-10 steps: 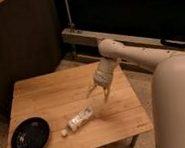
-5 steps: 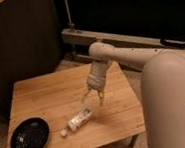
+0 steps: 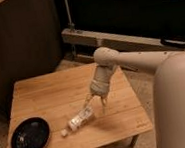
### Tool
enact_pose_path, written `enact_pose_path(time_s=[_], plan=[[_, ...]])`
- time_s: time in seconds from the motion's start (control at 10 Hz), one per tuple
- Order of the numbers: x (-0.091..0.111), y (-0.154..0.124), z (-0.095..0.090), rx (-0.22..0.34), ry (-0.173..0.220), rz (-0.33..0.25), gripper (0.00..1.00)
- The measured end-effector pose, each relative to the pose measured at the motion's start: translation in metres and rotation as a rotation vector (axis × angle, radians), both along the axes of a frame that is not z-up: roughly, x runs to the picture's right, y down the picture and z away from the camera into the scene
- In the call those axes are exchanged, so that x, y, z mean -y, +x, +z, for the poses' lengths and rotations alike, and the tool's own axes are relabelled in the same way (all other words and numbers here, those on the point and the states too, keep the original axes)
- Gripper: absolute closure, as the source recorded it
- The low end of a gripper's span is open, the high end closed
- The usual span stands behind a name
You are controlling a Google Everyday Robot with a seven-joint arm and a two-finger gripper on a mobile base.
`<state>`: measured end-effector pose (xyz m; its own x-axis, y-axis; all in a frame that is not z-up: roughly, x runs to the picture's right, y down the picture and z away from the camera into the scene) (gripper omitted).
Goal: Place the bottle in the ceramic bowl
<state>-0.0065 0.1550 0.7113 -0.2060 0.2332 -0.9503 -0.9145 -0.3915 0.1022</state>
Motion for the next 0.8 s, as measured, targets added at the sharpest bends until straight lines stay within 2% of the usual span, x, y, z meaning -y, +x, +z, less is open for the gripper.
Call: enact_pose_path(time_s=[0.2, 0.6, 0.8], plan=[[-0.013, -0.001, -0.001, -0.040, -0.028, 0.016, 0.35], [-0.029, -0.007, 0.011, -0.075, -0.089, 0.027, 0.35], [-0.031, -0.011, 0.015, -0.085, -0.096, 0.033, 0.35]])
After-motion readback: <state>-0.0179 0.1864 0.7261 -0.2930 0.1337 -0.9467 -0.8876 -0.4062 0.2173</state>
